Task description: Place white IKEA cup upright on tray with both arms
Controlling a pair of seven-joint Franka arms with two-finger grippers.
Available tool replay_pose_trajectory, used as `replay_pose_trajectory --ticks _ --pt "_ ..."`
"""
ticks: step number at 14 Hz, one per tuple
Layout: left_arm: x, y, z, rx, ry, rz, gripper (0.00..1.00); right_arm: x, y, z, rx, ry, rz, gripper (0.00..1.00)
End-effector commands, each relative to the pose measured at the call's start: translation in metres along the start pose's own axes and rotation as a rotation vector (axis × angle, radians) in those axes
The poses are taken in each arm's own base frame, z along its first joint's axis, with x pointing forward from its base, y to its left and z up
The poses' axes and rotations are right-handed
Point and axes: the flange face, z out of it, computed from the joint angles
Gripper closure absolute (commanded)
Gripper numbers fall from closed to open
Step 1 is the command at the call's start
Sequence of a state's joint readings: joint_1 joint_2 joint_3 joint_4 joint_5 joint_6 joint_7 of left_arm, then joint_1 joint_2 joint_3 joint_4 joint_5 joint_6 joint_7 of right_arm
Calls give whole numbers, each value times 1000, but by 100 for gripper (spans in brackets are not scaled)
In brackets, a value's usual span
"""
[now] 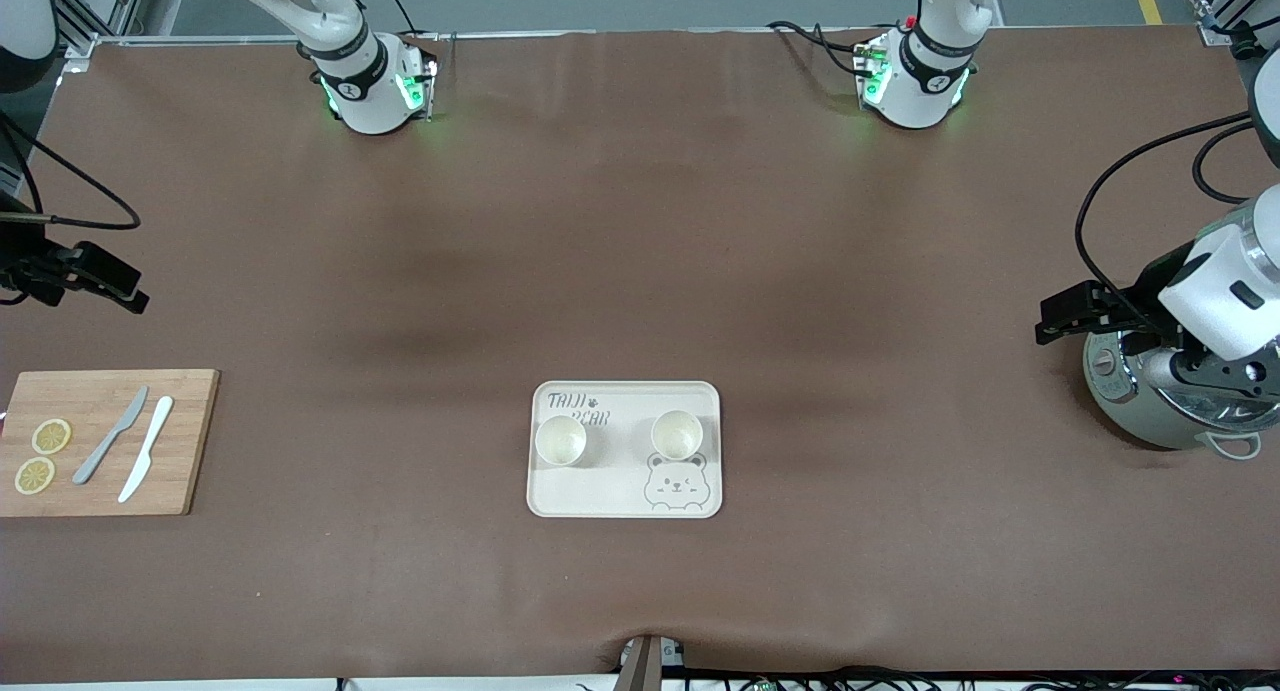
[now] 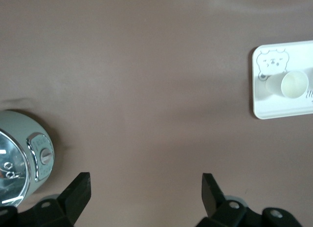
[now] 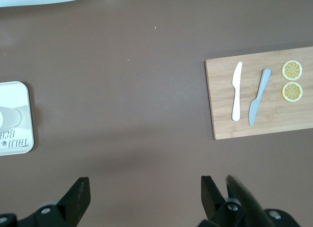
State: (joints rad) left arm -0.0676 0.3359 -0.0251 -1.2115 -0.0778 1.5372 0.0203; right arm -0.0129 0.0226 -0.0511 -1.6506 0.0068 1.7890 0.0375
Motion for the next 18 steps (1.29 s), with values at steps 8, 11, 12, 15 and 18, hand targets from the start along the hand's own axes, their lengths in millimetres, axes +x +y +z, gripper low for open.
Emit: replay_pose_trajectory --ticks 8,11,12,15,18 --pt "-56 19 -31 126 -67 52 0 -25 2 -5 12 -35 -22 0" --pt "-56 32 -30 169 -65 91 0 -22 -2 -23 7 -23 -29 0" --pt "-56 39 -30 167 -60 105 0 -23 -6 -30 0 -31 -39 0" --pt "-63 51 -43 154 -35 98 0 -27 -21 -52 13 -72 -56 0" --pt "-72 54 -42 158 -45 92 0 -25 -20 -48 7 -78 -62 0"
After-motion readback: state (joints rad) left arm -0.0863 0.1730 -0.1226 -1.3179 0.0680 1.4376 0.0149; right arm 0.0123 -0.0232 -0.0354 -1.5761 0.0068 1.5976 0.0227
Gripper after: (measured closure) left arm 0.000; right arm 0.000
